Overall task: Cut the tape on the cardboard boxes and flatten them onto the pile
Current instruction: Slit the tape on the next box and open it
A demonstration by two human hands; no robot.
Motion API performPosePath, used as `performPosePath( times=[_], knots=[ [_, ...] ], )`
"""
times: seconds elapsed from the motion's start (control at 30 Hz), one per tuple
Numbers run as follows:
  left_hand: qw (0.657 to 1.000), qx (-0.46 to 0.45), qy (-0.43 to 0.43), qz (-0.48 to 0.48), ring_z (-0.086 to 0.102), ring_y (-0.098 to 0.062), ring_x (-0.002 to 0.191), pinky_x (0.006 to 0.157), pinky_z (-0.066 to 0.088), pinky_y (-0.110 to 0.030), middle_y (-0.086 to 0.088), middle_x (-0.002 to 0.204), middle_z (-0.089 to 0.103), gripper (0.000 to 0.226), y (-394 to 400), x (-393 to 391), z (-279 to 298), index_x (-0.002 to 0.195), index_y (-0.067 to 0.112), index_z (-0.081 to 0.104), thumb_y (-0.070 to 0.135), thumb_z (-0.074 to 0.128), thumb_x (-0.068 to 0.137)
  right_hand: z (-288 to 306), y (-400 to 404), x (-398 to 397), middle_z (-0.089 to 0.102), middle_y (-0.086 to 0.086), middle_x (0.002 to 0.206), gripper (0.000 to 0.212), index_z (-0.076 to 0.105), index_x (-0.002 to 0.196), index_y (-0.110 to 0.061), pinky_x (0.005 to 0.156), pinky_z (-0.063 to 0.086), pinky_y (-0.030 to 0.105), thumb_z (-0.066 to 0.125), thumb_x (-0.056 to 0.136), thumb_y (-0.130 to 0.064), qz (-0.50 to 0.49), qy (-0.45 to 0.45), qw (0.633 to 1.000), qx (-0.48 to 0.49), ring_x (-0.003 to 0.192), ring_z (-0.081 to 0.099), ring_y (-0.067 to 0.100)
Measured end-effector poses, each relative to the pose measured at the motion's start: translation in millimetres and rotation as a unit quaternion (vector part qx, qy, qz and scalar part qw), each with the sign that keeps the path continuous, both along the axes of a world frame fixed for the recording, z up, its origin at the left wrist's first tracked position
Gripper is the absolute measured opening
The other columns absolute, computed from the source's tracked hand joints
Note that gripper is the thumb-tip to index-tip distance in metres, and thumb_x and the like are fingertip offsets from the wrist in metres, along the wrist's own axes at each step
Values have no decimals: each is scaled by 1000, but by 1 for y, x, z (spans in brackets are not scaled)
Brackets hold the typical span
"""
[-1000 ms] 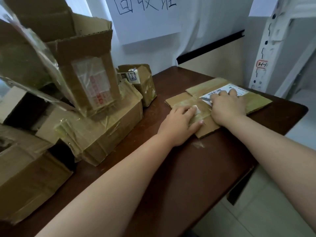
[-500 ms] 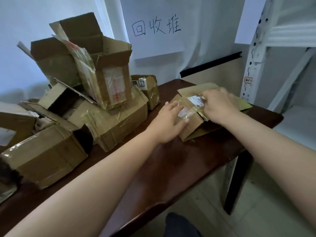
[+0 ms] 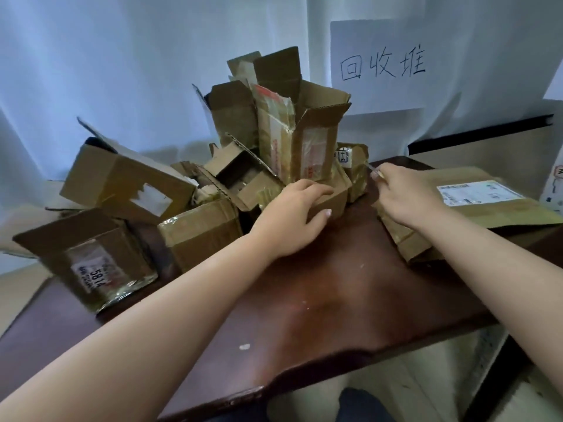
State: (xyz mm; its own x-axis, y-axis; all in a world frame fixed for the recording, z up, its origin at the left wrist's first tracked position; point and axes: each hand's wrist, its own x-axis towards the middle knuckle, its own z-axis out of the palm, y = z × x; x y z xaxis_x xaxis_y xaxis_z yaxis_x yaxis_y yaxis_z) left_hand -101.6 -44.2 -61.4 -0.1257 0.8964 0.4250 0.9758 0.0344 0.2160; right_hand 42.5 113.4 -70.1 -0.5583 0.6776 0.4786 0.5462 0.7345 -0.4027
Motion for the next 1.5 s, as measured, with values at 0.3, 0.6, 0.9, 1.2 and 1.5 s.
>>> performPosePath(
  times=[0.3, 0.6, 0.9, 1.2, 1.5],
  knots=[
    [1000, 19, 4, 24, 49, -21, 120, 99, 43, -35, -3, 128, 55, 40, -45, -34, -2, 132, 20, 55, 28, 56, 93, 8, -45, -26, 58, 7, 83, 31, 43, 71, -21, 75, 47, 43, 38, 100, -31, 30, -39, 999, -3, 83, 56, 35],
    [994, 83, 9, 66, 50, -19, 119, 96, 44, -31, -1, 126, 57, 35, -116, -76, 5, 127, 21, 60, 24, 57, 92, 17, -119, -85, 66, 6, 87, 27, 64, 92, -16, 75, 49, 43, 42, 99, -30, 159, -38, 986, 20, 88, 59, 33],
    [947, 201, 78, 239, 46, -23, 122, 100, 40, -31, -7, 126, 54, 43, -195, -140, 38, 129, 14, 58, 25, 60, 88, 34, -156, -152, 63, -1, 76, 27, 64, 88, -21, 76, 50, 45, 42, 98, -33, 227, -9, 974, 20, 83, 60, 27],
    [902, 56, -35, 427, 13, -34, 146, 112, 26, -54, -17, 158, 11, 140, -161, -200, 91, 152, 10, -9, 69, 77, 58, 61, -158, -190, 66, -3, 66, 35, 65, 75, -27, 85, 48, 44, 41, 100, -28, 251, 65, 964, -56, 79, 63, 18],
    [917, 170, -32, 359, 50, -28, 114, 91, 44, -41, -10, 119, 55, 91, -150, -213, 78, 120, 8, 42, 41, 92, 51, 51, -150, -193, 66, -3, 61, 32, 67, 80, -23, 84, 48, 41, 42, 101, -26, 254, 87, 959, -93, 74, 62, 13]
  ],
)
